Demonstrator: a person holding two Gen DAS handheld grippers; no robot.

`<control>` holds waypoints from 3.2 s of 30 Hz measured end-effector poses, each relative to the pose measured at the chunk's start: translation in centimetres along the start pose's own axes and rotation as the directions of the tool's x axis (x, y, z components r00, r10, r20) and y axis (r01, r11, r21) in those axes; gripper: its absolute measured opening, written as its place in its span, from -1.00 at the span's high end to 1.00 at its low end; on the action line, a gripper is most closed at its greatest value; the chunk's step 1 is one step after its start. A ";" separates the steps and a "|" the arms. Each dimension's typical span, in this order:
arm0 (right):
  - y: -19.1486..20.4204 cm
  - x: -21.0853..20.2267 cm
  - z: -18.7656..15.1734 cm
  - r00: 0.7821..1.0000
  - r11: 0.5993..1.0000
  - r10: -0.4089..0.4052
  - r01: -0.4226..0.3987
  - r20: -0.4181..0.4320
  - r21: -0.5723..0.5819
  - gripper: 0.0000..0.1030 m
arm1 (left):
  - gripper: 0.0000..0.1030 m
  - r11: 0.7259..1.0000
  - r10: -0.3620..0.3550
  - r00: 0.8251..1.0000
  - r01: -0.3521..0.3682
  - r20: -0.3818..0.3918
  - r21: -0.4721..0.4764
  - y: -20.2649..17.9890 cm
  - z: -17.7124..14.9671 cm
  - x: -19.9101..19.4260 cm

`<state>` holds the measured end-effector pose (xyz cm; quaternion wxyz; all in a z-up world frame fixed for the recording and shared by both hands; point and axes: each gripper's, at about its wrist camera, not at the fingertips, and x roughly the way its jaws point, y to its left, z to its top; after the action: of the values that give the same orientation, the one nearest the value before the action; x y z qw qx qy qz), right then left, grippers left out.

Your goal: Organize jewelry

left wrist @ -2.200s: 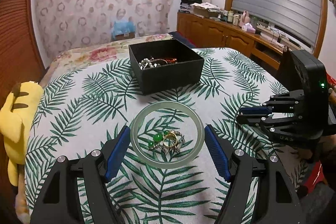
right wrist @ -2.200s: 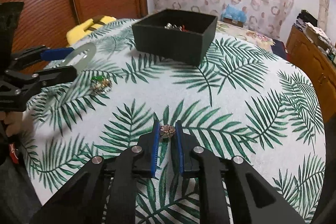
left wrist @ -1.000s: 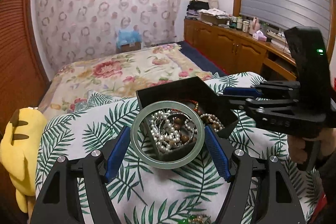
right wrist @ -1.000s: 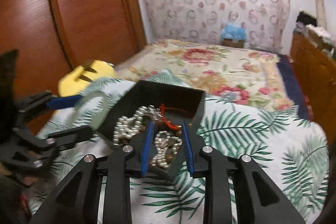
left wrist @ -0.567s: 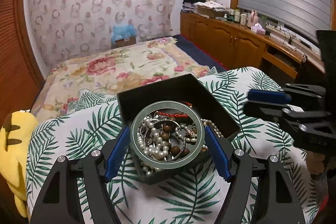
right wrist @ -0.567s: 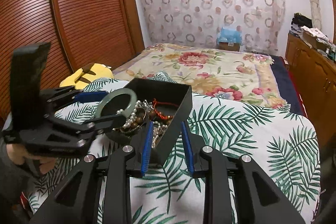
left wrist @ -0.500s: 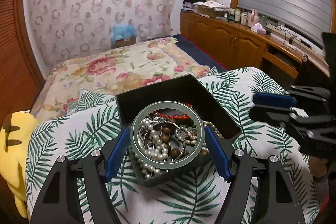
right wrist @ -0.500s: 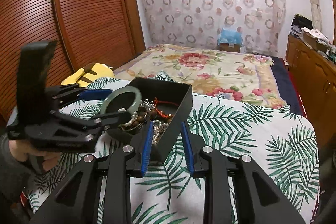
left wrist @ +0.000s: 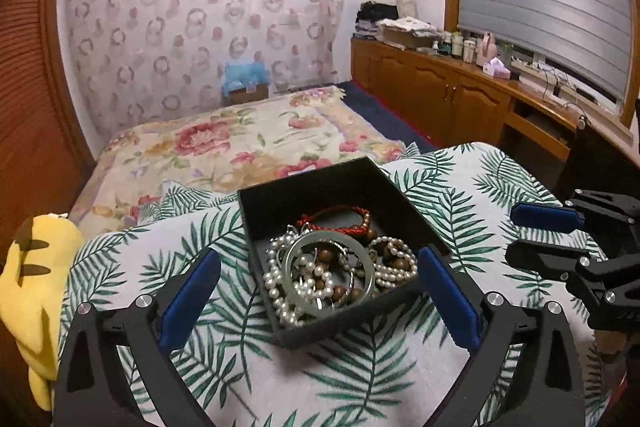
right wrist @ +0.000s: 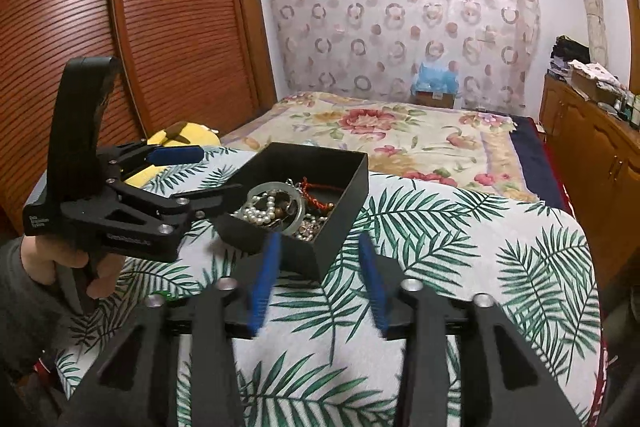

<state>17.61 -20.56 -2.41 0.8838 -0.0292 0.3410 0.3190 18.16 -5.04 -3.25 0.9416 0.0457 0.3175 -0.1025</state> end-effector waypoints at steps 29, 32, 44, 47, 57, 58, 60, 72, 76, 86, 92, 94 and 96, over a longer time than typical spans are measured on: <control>9.3 1.3 -4.0 0.980 0.977 0.128 -0.151 -0.153 -0.148 0.29 | -0.85 0.999 -0.018 0.972 0.006 -0.232 -0.049 5.5 -11.3 -4.6; 10.6 2.7 -4.2 0.968 0.969 0.154 -0.187 -0.198 -0.159 0.48 | -0.85 0.998 -0.008 0.970 -0.007 -0.244 -0.062 6.2 -12.0 -4.8; 13.6 6.9 -4.8 0.944 0.965 0.115 -0.180 -0.309 -0.192 0.63 | -0.85 0.998 -0.008 0.966 -0.009 -0.259 -0.064 7.9 -13.7 -5.8; 13.5 7.5 -4.8 0.940 0.964 0.094 -0.168 -0.328 -0.205 0.63 | -0.85 0.997 -0.034 0.968 0.015 -0.249 -0.081 7.9 -13.8 -6.1; 12.2 5.2 -3.8 0.954 0.966 0.136 -0.188 -0.268 -0.179 0.78 | -0.85 0.988 -0.118 0.977 0.099 -0.175 -0.115 6.4 -12.2 -6.8; 12.0 4.9 -3.6 0.956 0.967 0.139 -0.188 -0.260 -0.174 0.78 | -0.85 0.988 -0.128 0.977 0.110 -0.171 -0.108 6.0 -12.0 -6.7; 11.5 4.2 -3.4 0.959 0.968 0.148 -0.190 -0.242 -0.162 0.78 | -0.84 0.988 -0.141 0.976 0.127 -0.166 -0.089 5.1 -11.6 -6.4; 7.9 2.1 -3.9 0.973 0.985 0.092 -0.120 -0.211 -0.124 0.78 | 0.13 0.984 -0.176 0.961 0.178 -0.211 -0.011 1.6 -10.5 -3.8; 7.4 2.4 -4.4 0.972 0.987 0.085 -0.112 -0.220 -0.114 0.78 | 0.43 0.982 -0.180 0.955 0.190 -0.235 0.020 0.8 -10.6 -3.1; 7.3 2.5 -4.6 0.972 0.987 0.083 -0.110 -0.220 -0.113 0.78 | 0.76 0.985 -0.137 0.965 0.156 -0.225 0.071 0.3 -10.4 -2.9; 6.7 2.0 -4.1 0.976 0.988 0.075 -0.100 -0.205 -0.118 0.78 | 0.77 0.988 -0.134 0.974 0.145 -0.184 0.048 0.7 -9.5 -3.7; 6.5 1.8 -3.6 0.978 0.988 0.072 -0.096 -0.194 -0.120 0.78 | 0.77 0.988 -0.136 0.977 0.145 -0.161 0.044 0.7 -8.9 -4.1; 6.3 1.5 -2.9 0.981 0.988 0.071 -0.094 -0.181 -0.121 0.78 | 0.77 0.989 -0.137 0.981 0.143 -0.135 0.036 0.8 -8.3 -4.6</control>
<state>13.07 -15.52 -4.51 0.8325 -0.1000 0.3976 0.3728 9.89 -2.28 -7.06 0.9076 0.0514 0.3792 -0.1726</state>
